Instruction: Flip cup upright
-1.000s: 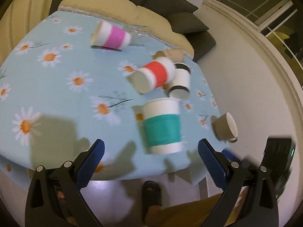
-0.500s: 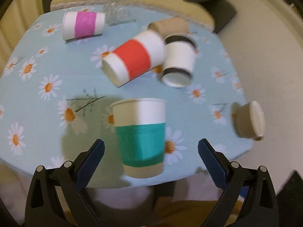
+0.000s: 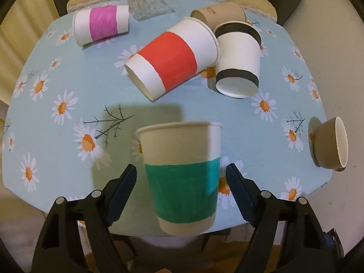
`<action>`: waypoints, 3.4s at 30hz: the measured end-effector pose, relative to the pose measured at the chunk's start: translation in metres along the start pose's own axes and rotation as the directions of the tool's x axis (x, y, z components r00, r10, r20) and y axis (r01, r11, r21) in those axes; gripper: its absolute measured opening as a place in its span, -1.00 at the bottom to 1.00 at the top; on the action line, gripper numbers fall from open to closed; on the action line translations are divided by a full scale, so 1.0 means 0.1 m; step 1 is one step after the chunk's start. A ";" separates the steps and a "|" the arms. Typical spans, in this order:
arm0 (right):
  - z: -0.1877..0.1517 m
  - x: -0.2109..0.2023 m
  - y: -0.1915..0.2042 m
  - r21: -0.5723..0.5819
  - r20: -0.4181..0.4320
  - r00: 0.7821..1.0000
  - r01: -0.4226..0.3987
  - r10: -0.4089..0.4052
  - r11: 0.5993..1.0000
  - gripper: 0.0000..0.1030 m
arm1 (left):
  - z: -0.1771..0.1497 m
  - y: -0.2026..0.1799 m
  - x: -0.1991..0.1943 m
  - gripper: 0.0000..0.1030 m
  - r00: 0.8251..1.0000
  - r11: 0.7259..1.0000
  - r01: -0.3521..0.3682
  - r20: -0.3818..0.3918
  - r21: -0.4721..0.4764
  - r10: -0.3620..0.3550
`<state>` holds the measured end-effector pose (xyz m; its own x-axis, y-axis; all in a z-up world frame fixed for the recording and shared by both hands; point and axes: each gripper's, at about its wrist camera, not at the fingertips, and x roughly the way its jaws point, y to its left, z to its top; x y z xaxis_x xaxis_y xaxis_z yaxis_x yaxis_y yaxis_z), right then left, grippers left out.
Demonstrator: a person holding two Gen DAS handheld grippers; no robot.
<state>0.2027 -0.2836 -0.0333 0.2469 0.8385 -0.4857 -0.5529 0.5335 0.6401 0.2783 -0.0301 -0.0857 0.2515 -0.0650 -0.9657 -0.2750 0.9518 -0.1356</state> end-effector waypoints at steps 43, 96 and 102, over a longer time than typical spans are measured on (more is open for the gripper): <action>0.13 -0.16 -0.07 0.041 0.138 0.986 -0.096 0.089 0.995 0.51 | -1.13 0.00 -0.67 0.23 0.505 0.987 -0.042 0.856 0.155 -0.113; 0.18 0.04 -0.07 0.015 0.145 0.989 -0.021 0.018 1.000 0.64 | -1.80 -0.04 -0.48 0.87 0.478 0.977 -0.202 0.878 0.075 0.032; 0.15 -0.03 0.03 -0.029 0.156 0.988 -0.013 0.017 1.000 0.66 | -1.82 0.06 -1.03 0.87 0.564 0.981 -0.117 0.823 0.156 -0.064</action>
<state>0.2119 -0.2828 -0.0212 0.3586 0.8546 -0.3756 -0.5787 0.5193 0.6289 0.0822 -0.0719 -0.0271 0.9233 0.1490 -0.3540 -0.1539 0.9880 0.0145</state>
